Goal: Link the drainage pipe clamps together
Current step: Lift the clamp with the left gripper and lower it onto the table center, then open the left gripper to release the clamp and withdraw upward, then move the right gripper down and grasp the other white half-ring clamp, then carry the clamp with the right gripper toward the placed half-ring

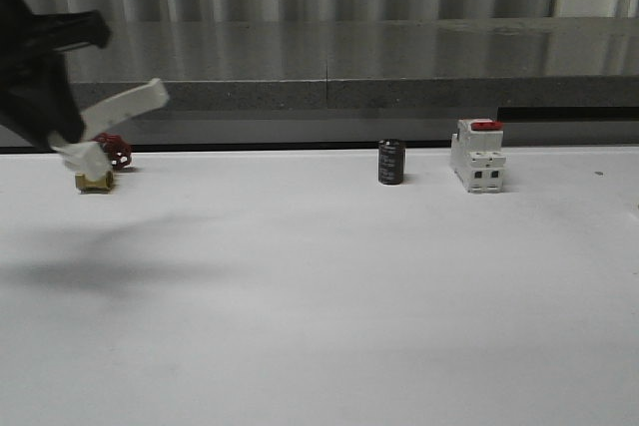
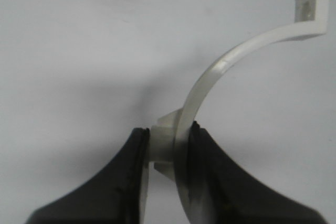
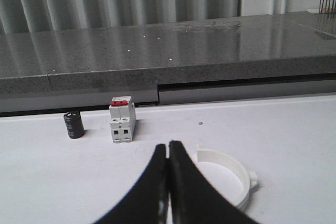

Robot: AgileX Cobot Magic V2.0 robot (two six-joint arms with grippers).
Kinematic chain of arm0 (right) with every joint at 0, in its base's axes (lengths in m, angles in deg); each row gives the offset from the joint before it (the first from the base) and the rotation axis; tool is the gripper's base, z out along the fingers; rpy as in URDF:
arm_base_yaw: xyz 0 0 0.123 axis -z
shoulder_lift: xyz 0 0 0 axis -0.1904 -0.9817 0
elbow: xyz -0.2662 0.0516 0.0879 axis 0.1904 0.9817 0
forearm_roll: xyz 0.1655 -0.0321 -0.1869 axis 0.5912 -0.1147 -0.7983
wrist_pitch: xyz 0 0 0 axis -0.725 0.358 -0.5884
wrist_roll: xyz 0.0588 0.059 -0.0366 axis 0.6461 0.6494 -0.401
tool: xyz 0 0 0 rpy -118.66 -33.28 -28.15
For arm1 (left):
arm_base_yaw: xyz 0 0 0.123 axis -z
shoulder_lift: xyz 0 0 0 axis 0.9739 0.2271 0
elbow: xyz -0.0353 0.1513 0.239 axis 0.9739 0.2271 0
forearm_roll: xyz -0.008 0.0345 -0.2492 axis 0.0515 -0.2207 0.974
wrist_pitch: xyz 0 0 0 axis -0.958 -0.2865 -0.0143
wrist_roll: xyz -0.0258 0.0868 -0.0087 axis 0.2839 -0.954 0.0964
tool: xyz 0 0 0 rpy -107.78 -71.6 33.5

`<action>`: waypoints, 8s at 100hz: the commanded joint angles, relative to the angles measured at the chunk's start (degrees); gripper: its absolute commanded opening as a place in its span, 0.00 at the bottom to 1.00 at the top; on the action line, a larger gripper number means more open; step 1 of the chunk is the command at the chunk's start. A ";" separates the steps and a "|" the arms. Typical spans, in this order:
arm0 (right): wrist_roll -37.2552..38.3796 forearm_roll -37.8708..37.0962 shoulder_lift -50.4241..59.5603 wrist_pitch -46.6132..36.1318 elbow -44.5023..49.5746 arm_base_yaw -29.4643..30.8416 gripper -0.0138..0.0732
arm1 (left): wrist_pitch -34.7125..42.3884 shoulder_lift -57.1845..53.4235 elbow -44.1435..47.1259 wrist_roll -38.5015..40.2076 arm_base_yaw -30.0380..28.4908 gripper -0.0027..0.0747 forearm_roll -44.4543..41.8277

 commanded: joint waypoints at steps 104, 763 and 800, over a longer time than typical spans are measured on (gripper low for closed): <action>-0.19 -0.31 0.83 -4.76 -0.98 0.35 0.08 | 8.00 11.81 -3.14 25.41 15.35 0.01 -15.06; 32.31 -13.52 -98.90 42.17 -74.56 -25.83 0.23 | 8.26 -68.06 39.75 -27.28 -18.17 0.01 16.66; 42.06 -14.76 -107.91 42.13 -84.20 -36.33 0.23 | 8.26 -68.06 39.75 -27.28 -18.17 0.01 16.66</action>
